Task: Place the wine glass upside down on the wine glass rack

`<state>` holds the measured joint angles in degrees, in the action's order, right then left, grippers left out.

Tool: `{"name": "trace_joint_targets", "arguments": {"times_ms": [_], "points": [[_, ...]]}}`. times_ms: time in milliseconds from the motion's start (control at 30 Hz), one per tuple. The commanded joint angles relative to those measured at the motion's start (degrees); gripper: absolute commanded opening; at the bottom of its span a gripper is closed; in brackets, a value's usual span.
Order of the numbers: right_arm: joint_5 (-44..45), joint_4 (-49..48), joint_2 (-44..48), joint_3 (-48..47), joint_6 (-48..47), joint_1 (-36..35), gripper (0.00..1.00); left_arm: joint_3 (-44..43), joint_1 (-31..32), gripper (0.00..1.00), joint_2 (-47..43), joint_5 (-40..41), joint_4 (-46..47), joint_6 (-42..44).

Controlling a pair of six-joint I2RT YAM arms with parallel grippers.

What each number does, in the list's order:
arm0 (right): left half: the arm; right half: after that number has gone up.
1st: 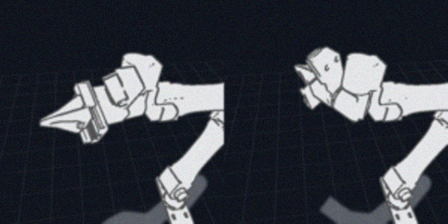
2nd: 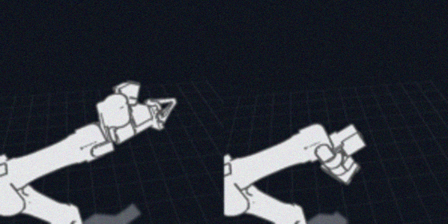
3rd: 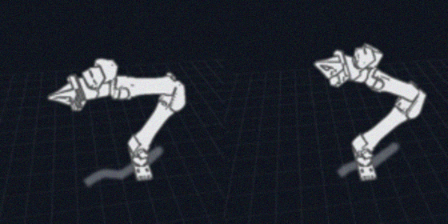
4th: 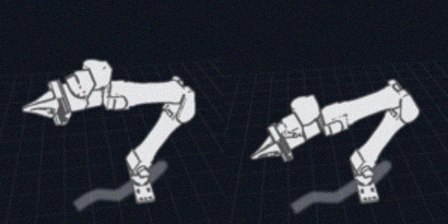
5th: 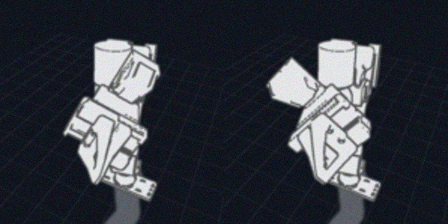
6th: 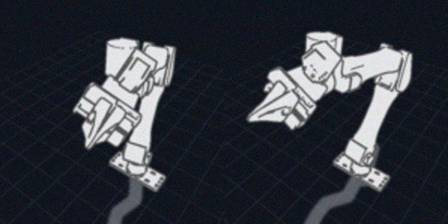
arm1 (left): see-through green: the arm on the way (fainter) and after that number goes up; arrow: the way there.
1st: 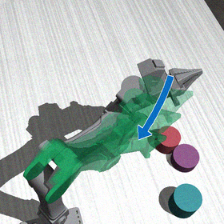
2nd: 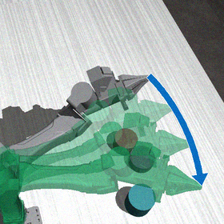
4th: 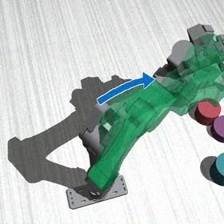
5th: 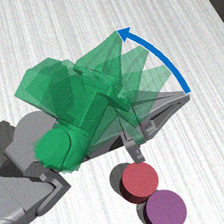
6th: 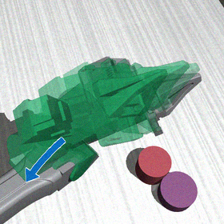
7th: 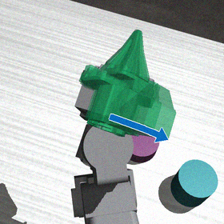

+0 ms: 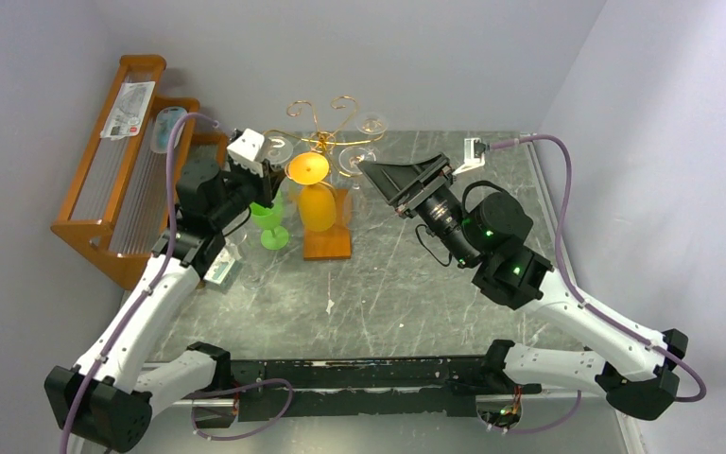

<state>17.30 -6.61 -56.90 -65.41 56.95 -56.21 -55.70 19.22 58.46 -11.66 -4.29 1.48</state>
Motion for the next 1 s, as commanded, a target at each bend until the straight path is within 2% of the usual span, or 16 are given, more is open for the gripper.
{"name": "trace_joint_targets", "arguments": {"times_ms": [0,467,733,967], "points": [[0.03,-1.30,-0.22,0.63,0.54,0.26,0.61,-5.50,-1.16,0.05,2.89,-6.75,4.52,3.80],[0.03,-2.06,0.39,1.59,0.48,0.29,0.61,-6.75,-10.16,0.05,6.12,-24.21,-0.58,6.05],[-0.48,-2.19,0.17,1.62,0.62,0.25,0.60,-6.68,-12.78,0.05,8.81,-32.98,0.85,5.10],[-0.19,-2.98,0.56,2.11,0.14,0.29,0.60,-6.95,-12.91,0.05,9.84,-34.43,1.22,6.34]]}}
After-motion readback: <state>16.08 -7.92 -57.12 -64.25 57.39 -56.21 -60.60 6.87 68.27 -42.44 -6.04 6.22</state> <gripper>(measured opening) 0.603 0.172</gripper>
